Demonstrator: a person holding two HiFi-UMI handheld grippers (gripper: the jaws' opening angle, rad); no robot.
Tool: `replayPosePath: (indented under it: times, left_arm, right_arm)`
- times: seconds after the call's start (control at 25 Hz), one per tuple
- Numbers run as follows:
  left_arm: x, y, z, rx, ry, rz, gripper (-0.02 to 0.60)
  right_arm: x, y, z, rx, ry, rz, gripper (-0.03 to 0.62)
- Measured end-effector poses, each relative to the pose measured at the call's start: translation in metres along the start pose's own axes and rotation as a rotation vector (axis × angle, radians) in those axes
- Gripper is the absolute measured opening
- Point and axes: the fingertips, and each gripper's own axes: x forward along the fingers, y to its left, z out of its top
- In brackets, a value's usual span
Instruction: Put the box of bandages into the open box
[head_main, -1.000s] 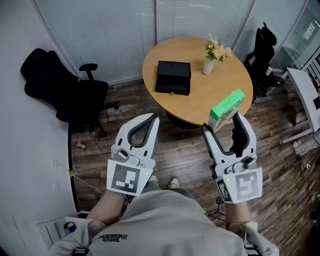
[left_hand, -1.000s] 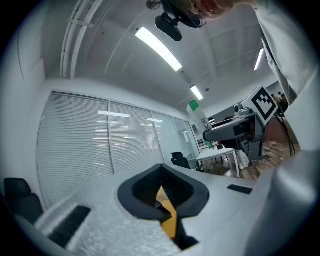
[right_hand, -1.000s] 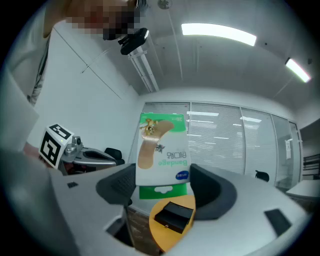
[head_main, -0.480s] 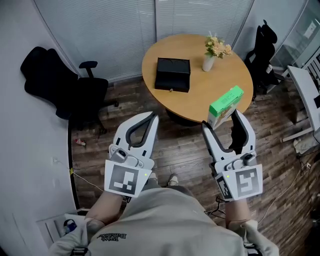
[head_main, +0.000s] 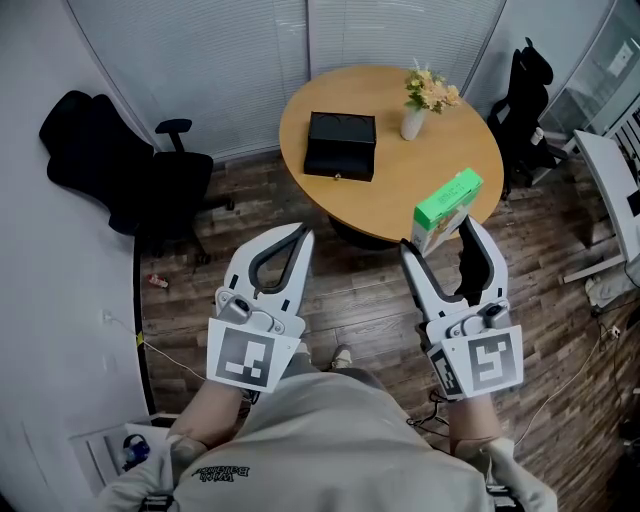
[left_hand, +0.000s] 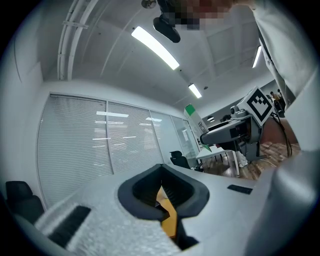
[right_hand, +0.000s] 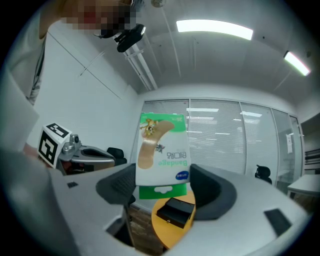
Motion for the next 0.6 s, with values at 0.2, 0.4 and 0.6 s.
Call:
replayPosePath:
  times: [0.2,0.4,0.6]
  left_arm:
    - [0.004,-0.010,-0.002,-0.012,0.019,0.014,0.021]
    - [0.016,-0.025,0.001,-0.003,0.032,0.027,0.021]
    - [0.026,-0.037,0.004,-0.023,0.031,0.060,0.021]
  right_arm:
    - [-0.005,-0.010,-0.007,-0.003,0.013,0.014,0.311]
    - [-0.012,-0.027,-0.013,0.023,0.014,0.040,0.311]
    - [-0.015,-0.042,-0.017,0.080,0.007,0.089,0.311]
